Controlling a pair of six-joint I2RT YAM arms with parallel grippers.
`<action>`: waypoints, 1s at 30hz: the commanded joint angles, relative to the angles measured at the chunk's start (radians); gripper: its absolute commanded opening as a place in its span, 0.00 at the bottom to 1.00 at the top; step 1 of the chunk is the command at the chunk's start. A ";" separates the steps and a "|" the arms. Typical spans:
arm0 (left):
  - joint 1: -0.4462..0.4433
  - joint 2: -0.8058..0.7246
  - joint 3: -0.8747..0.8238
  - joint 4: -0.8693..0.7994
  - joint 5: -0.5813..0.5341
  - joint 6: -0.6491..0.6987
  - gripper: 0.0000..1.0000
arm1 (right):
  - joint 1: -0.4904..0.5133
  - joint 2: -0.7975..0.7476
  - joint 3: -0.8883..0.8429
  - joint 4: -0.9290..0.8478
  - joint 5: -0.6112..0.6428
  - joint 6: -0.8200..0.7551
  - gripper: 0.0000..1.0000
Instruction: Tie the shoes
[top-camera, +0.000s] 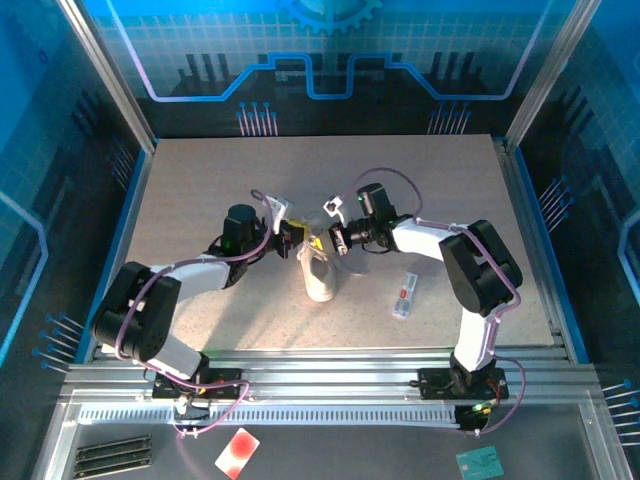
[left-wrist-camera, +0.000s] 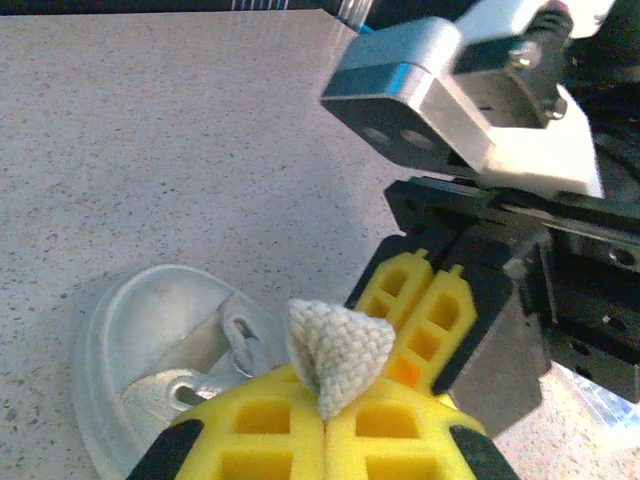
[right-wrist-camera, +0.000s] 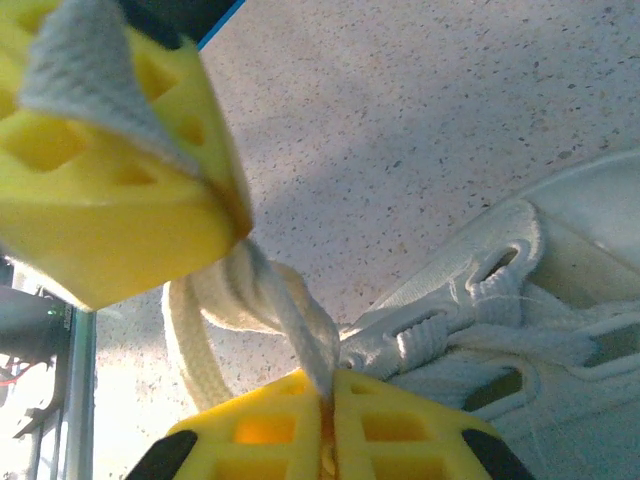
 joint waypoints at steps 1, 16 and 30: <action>0.007 0.035 0.042 0.041 -0.039 -0.050 0.00 | -0.008 -0.032 -0.021 0.051 -0.063 0.012 0.12; 0.000 0.085 0.075 0.004 -0.041 -0.029 0.00 | -0.011 0.000 0.033 0.029 -0.158 -0.004 0.31; 0.000 0.040 0.112 -0.098 -0.003 -0.057 0.00 | -0.005 -0.033 0.043 -0.033 -0.021 -0.045 0.42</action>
